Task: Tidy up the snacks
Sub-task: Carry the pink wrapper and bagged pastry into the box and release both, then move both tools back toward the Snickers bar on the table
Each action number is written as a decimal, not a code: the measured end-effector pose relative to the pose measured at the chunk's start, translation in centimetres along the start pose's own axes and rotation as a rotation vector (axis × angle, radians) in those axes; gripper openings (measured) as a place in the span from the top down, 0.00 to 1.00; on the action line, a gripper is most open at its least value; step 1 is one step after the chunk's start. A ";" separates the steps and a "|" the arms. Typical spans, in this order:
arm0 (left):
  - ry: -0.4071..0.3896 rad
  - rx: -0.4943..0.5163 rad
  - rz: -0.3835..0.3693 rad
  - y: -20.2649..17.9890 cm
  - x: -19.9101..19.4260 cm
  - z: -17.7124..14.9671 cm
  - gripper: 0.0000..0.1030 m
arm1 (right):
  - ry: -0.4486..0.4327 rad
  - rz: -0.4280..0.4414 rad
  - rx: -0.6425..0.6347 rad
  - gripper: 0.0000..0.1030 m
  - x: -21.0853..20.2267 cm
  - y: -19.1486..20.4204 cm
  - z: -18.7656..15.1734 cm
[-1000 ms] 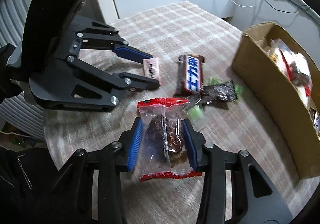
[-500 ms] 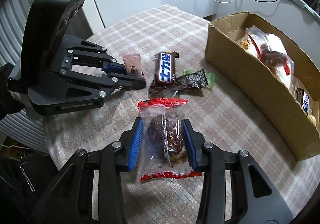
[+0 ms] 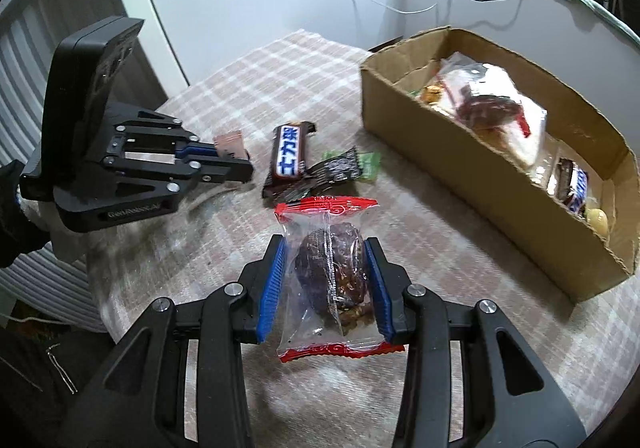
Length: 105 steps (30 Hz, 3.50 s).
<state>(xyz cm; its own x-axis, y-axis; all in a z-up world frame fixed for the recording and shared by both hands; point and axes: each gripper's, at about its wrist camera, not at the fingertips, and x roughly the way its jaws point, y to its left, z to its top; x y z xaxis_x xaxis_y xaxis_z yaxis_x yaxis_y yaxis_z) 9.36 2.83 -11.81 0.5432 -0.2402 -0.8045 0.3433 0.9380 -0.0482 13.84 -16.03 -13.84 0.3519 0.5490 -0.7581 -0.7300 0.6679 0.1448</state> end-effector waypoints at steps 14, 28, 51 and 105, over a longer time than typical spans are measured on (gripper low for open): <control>0.003 -0.056 -0.002 0.9 0.3 -0.1 0.96 | -0.017 -0.035 0.058 0.60 -0.9 -2.1 -0.4; -0.013 -0.109 0.005 2.1 -1.2 -0.1 0.96 | -0.030 -0.052 0.077 0.60 -1.0 -2.5 -0.2; -0.196 -0.087 -0.134 -0.5 -1.4 12.7 0.96 | -0.179 -0.179 0.161 0.60 -7.4 -10.2 3.8; -0.208 -0.018 -0.017 -2.5 -1.2 13.4 0.48 | -0.189 -0.274 0.223 0.24 -7.5 -12.1 4.2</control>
<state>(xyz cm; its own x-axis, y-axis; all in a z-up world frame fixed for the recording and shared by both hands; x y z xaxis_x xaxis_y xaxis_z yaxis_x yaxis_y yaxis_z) 18.10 -2.54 -2.82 0.6846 -0.3005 -0.6641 0.3406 0.9374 -0.0730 22.46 -26.12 -7.24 0.6329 0.4042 -0.6604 -0.4562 0.8838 0.1038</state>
